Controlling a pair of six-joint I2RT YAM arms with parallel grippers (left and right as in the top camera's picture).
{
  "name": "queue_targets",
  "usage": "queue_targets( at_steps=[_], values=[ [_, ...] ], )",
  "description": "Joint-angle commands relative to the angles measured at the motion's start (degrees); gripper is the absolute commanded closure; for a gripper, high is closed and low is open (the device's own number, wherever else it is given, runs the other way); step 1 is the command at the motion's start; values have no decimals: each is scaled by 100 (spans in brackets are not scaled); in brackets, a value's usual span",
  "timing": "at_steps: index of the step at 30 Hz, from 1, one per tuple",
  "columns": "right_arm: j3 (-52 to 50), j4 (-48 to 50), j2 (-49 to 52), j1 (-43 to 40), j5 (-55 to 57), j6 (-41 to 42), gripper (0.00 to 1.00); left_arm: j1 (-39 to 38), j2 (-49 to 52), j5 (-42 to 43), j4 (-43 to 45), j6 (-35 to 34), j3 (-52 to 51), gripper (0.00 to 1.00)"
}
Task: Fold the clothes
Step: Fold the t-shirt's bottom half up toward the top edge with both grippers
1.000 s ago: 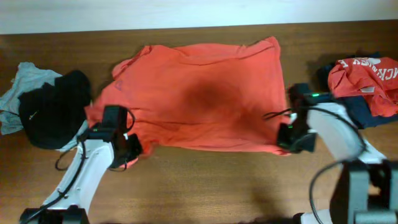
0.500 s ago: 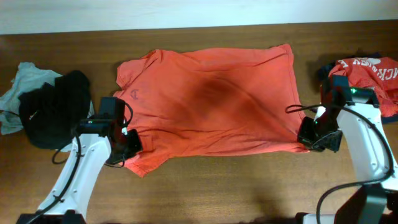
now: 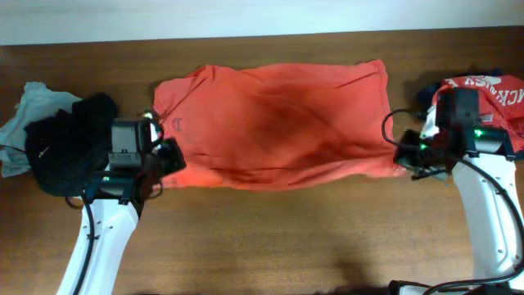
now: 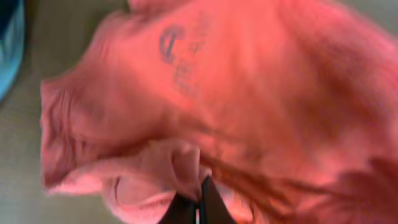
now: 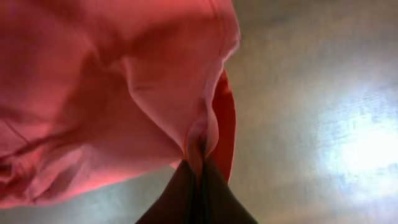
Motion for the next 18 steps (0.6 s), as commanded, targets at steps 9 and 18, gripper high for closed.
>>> queue_targets(
  at_steps=[9, 18],
  values=[
    [103, 1582, 605, -42, -120, -87, 96, -20, 809, -374, 1440, 74, 96, 99],
    [103, 2175, 1600, -42, -103, -236, 96, -20, 1582, -431, 2625, 74, 96, 100]
  ],
)
